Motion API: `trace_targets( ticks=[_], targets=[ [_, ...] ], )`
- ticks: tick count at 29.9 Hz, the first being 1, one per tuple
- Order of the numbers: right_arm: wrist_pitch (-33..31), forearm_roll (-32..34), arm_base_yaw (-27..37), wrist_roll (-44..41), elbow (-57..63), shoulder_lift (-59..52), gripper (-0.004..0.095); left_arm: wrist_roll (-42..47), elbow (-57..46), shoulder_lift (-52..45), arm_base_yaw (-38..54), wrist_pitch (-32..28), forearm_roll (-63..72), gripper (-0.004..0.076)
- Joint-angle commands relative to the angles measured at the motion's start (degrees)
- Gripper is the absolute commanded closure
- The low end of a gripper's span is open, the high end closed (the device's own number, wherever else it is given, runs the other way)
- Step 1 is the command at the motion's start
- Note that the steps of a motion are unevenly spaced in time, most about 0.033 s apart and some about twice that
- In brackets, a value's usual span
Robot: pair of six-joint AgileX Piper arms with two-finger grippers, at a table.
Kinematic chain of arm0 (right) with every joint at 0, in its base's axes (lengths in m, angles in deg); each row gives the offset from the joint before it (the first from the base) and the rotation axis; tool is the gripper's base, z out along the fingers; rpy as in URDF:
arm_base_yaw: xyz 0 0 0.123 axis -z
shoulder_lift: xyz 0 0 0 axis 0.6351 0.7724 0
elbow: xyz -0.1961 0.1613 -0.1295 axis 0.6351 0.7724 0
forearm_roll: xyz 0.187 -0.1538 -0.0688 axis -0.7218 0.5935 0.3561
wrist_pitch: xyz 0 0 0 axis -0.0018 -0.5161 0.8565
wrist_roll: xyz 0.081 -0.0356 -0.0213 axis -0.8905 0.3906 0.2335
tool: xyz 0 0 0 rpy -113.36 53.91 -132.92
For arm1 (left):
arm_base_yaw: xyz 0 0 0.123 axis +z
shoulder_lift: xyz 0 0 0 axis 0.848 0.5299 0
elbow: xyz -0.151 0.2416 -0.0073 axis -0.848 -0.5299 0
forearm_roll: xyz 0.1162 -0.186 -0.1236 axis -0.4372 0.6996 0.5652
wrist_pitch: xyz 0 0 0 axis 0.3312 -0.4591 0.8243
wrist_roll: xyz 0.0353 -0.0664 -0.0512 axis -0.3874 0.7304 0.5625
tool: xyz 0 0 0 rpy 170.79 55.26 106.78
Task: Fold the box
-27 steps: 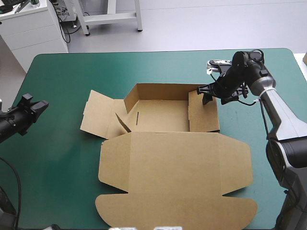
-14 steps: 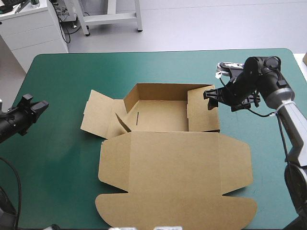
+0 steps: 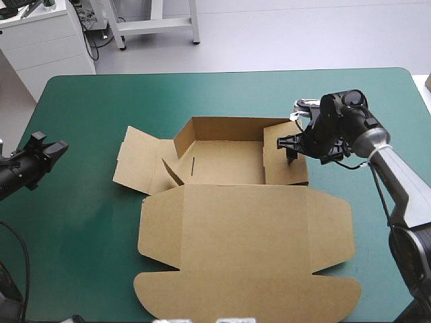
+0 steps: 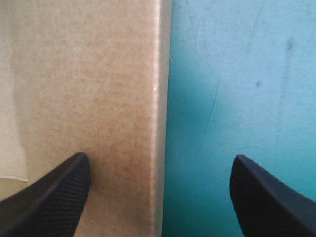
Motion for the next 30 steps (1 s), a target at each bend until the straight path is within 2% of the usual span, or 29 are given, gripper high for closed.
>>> trace_targets(
  ticks=[1, 17, 19, 22, 30],
  targets=[
    [2.3, 0.3, 0.0, 0.1, -1.4, -0.3, 0.0187, 0.0, 1.2, -2.2, 0.0, 1.7, 4.1, 0.0741],
    [0.7, -2.7, 0.0, 0.9, -3.8, 3.7, 0.0204, 0.0, 1.2, 0.4, 0.0, 2.7, 4.3, 0.0743],
    [0.4, -2.9, 0.0, 1.1, -3.8, 3.9, 0.0269, 0.0, 1.2, 0.5, 0.0, 2.7, 4.3, 0.0743],
    [-0.5, -3.9, 0.0, 2.4, -3.8, 4.7, 0.0418, 0.0, 1.2, 0.7, 0.0, 2.7, 4.3, 0.0743],
    [-3.2, -5.4, 0.0, 4.1, -5.3, 5.9, 0.0934, 0.0, 1.2, 0.8, 0.0, 2.7, 4.3, 0.0743]
  ],
)
